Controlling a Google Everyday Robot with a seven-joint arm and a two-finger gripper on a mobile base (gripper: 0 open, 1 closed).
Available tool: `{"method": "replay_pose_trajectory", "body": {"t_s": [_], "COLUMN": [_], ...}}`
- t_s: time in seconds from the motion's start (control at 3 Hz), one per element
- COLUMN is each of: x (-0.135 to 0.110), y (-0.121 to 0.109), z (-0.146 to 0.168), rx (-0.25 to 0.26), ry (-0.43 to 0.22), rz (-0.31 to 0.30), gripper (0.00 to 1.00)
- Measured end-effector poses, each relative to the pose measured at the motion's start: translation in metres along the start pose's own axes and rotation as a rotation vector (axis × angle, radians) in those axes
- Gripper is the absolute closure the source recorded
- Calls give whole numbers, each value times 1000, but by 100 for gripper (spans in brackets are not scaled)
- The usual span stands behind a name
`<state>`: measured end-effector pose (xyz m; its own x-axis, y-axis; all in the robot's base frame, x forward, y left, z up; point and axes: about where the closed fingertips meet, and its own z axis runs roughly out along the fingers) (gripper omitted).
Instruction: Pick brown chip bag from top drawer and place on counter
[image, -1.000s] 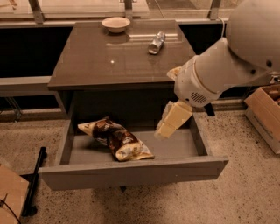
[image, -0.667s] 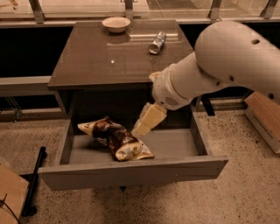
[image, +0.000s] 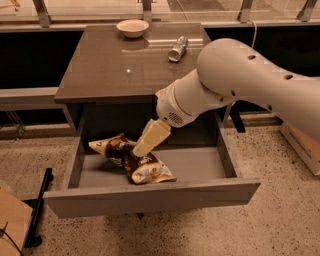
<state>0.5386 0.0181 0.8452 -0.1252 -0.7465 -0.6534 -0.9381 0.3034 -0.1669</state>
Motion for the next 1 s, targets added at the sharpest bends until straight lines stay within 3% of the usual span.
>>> {"method": "replay_pose_trajectory", "body": {"t_s": [0.33, 1.0], "x": [5, 28], "y": [7, 19], "z": [21, 102], "rx": [-22, -89], "ry": [-9, -74], "rz": [26, 142], "gripper": [0, 0]}}
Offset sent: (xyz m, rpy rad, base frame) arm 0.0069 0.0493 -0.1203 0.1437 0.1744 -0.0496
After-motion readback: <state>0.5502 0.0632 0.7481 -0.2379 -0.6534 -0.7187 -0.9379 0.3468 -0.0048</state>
